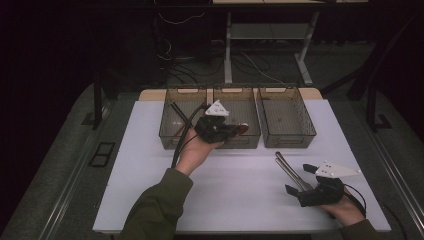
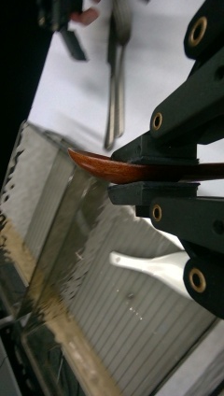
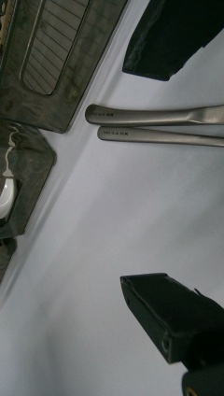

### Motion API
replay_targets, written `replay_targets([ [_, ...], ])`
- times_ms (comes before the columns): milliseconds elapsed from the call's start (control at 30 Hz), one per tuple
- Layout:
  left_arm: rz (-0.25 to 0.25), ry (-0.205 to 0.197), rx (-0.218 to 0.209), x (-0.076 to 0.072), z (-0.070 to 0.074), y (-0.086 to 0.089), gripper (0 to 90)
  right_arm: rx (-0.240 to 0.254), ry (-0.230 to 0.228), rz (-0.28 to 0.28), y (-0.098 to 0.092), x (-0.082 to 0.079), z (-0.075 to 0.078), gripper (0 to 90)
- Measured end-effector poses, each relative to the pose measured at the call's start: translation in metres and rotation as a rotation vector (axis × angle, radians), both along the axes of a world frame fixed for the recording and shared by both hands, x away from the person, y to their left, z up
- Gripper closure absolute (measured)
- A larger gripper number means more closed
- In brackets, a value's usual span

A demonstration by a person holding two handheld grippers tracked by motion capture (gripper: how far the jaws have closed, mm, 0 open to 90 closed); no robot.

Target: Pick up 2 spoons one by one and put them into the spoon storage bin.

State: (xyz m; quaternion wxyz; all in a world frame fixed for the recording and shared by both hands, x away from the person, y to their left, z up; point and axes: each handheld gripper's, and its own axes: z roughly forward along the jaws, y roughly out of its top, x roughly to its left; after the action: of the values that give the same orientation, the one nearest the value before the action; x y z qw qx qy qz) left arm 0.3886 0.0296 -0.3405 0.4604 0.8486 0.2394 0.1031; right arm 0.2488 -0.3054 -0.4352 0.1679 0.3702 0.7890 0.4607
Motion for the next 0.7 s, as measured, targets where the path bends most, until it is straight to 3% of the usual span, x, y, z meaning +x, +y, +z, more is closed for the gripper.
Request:
replay_targets([
  [233, 0.043, -0.006, -0.011, 0.031, 0.004, -0.012, 81.9, 0.005, 0.002, -0.003, -0.001, 0.0, 0.0, 0.4],
  [433, 0.078, 0.013, -0.022, 0.056, -0.001, -0.024, 81.9, 0.009, 0.002, -0.002, -0.001, -0.001, 0.0, 0.4],
  [700, 0.135, 0.043, 0.025, 0.084, -0.016, -0.036, 81.8, 0.019, -0.003, -0.001, -0.001, -0.001, 0.001, 0.4],
])
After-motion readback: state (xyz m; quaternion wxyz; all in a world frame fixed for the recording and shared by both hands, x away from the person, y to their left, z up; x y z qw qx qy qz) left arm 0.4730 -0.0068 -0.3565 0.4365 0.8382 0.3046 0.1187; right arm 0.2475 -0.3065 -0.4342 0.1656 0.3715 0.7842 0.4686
